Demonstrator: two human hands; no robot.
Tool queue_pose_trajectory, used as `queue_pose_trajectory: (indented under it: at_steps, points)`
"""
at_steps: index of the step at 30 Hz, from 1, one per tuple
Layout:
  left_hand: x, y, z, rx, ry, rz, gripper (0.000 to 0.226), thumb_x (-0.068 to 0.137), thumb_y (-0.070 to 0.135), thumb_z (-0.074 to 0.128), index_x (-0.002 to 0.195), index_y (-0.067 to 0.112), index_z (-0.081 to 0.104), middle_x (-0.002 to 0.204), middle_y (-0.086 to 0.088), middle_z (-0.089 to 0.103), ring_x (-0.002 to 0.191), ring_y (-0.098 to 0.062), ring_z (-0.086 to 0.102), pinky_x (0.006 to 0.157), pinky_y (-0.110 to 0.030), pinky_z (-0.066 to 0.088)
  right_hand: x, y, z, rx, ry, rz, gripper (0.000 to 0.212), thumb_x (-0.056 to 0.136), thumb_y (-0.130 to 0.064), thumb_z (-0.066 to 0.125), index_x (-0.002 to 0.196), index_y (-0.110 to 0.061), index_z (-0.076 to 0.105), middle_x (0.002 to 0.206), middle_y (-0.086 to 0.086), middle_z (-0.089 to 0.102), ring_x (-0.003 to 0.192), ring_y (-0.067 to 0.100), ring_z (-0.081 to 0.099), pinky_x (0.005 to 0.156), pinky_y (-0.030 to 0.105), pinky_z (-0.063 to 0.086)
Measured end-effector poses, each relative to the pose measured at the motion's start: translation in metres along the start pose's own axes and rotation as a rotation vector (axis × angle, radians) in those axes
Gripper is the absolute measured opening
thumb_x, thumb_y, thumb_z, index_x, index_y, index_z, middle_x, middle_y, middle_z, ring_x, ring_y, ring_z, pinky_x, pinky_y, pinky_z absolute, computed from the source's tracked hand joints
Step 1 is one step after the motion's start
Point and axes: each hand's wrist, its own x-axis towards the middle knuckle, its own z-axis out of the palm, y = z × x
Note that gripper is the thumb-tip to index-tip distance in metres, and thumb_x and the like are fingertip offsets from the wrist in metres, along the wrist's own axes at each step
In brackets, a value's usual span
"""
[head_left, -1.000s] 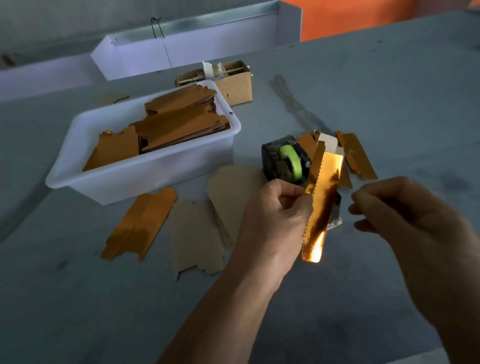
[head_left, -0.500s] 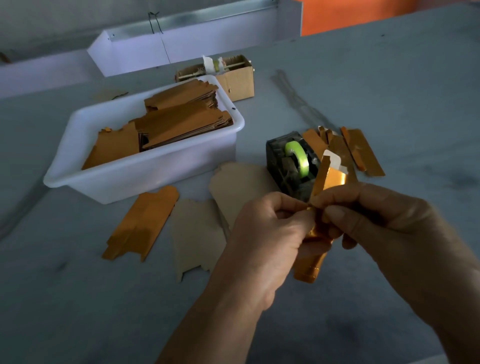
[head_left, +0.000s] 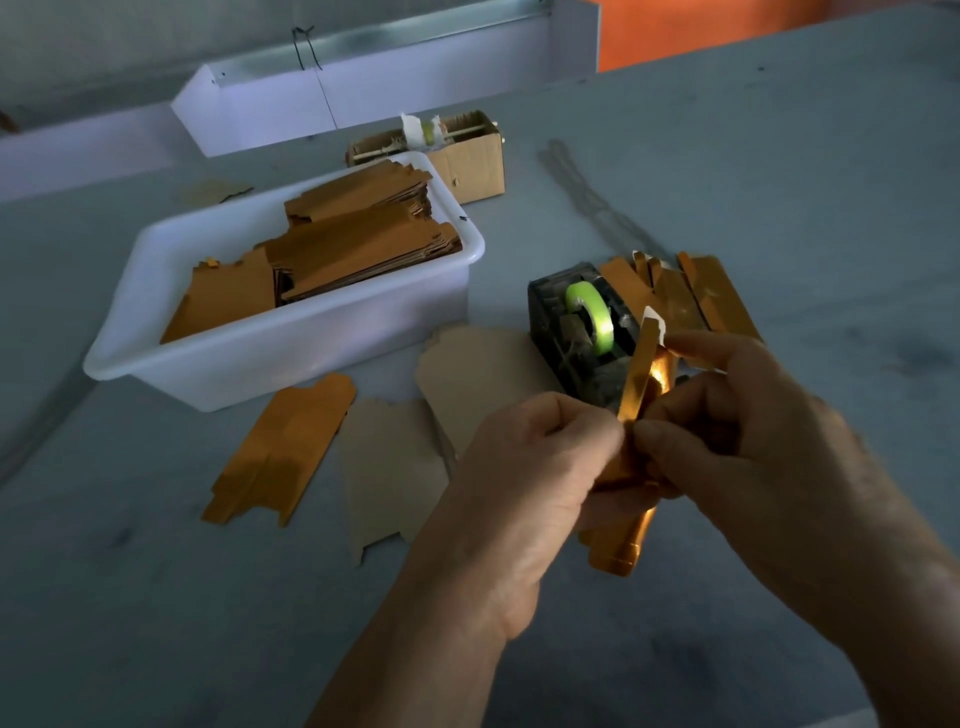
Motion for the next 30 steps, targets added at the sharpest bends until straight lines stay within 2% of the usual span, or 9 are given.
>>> queue_pose_trajectory:
  at_steps: [3,8,12,15,18,20,22,26,30]
  points:
    - [-0.001,0.002,0.0,-0.037,-0.024,-0.033,0.044,0.073,0.036,0.076,0.095,-0.001,0.066,0.087,-0.015,0.073,0.082,-0.026,0.073,0.081,-0.041,0.059,0.0,0.001,0.002,0.002,0.009,0.005,0.049,0.08,-0.017,0.067,0.123,-0.029,0.046,0.076,-0.016,0.066,0.066,-0.004,0.063,0.057,0.003,0.044]
    - [-0.002,-0.005,0.004,-0.002,0.092,0.03,0.015,0.088,0.02,0.063,0.086,0.005,0.066,0.081,-0.011,0.074,0.075,-0.022,0.074,0.072,-0.034,0.061,-0.001,-0.002,0.004,-0.059,0.023,0.011,0.048,0.081,-0.018,0.068,0.121,-0.031,0.045,0.07,-0.008,0.066,0.066,-0.002,0.062,0.057,0.01,0.049]
    - [-0.003,-0.006,0.013,-0.011,0.158,0.104,0.014,0.092,0.014,0.06,0.085,0.004,0.066,0.075,-0.009,0.073,0.068,-0.019,0.073,0.061,-0.025,0.058,-0.006,-0.011,0.004,-0.231,0.095,-0.025,0.049,0.083,-0.02,0.065,0.124,-0.03,0.041,0.07,-0.01,0.062,0.058,0.002,0.056,0.055,0.006,0.043]
    - [-0.004,-0.009,0.02,0.056,0.251,0.201,0.015,0.091,0.012,0.061,0.078,0.009,0.065,0.068,-0.004,0.073,0.061,-0.012,0.071,0.053,-0.016,0.053,-0.009,-0.021,0.006,-0.391,0.128,-0.045,0.048,0.081,-0.04,0.054,0.12,-0.033,0.028,0.069,-0.012,0.056,0.06,0.007,0.054,0.052,0.024,0.042]
    - [-0.008,-0.01,0.017,0.089,0.318,0.295,0.013,0.09,0.014,0.062,0.078,0.013,0.065,0.07,-0.003,0.074,0.064,-0.016,0.073,0.056,-0.02,0.055,-0.007,-0.021,-0.001,-0.447,0.132,-0.005,0.067,0.062,-0.066,0.051,0.115,-0.031,0.031,0.064,-0.011,0.053,0.056,0.011,0.053,0.053,0.028,0.042]
    - [-0.01,-0.006,0.013,0.078,0.312,0.31,0.01,0.089,0.014,0.063,0.08,0.012,0.065,0.071,-0.004,0.074,0.064,-0.016,0.073,0.055,-0.019,0.055,-0.006,-0.016,-0.005,-0.35,0.103,0.008,0.072,0.052,-0.072,0.048,0.112,-0.031,0.044,0.065,-0.012,0.057,0.059,0.003,0.055,0.051,0.023,0.041]
    - [-0.014,-0.004,0.012,0.102,0.295,0.286,0.008,0.088,0.018,0.063,0.082,0.013,0.066,0.072,-0.002,0.074,0.065,-0.014,0.073,0.056,-0.021,0.056,-0.004,-0.011,-0.004,-0.084,0.042,0.027,0.061,0.05,-0.069,0.052,0.1,-0.034,0.057,0.074,-0.011,0.066,0.068,0.001,0.062,0.057,0.018,0.044]
    - [-0.022,-0.003,0.009,0.169,0.245,0.219,0.01,0.087,0.025,0.064,0.078,0.02,0.066,0.078,-0.002,0.074,0.071,-0.015,0.073,0.065,-0.029,0.06,-0.003,0.0,0.003,0.319,-0.061,0.059,0.034,0.054,-0.042,0.069,0.085,-0.029,0.07,0.082,-0.007,0.072,0.078,0.007,0.067,0.07,0.025,0.051]
    - [-0.021,0.0,-0.006,-0.244,-0.032,-0.076,0.029,0.081,0.019,0.062,0.099,-0.003,0.066,0.092,-0.019,0.073,0.081,-0.024,0.073,0.069,-0.032,0.061,0.0,0.003,-0.005,0.427,-0.212,0.033,0.026,0.059,-0.033,0.067,0.084,-0.028,0.071,0.078,0.004,0.071,0.075,0.017,0.068,0.07,0.031,0.053]
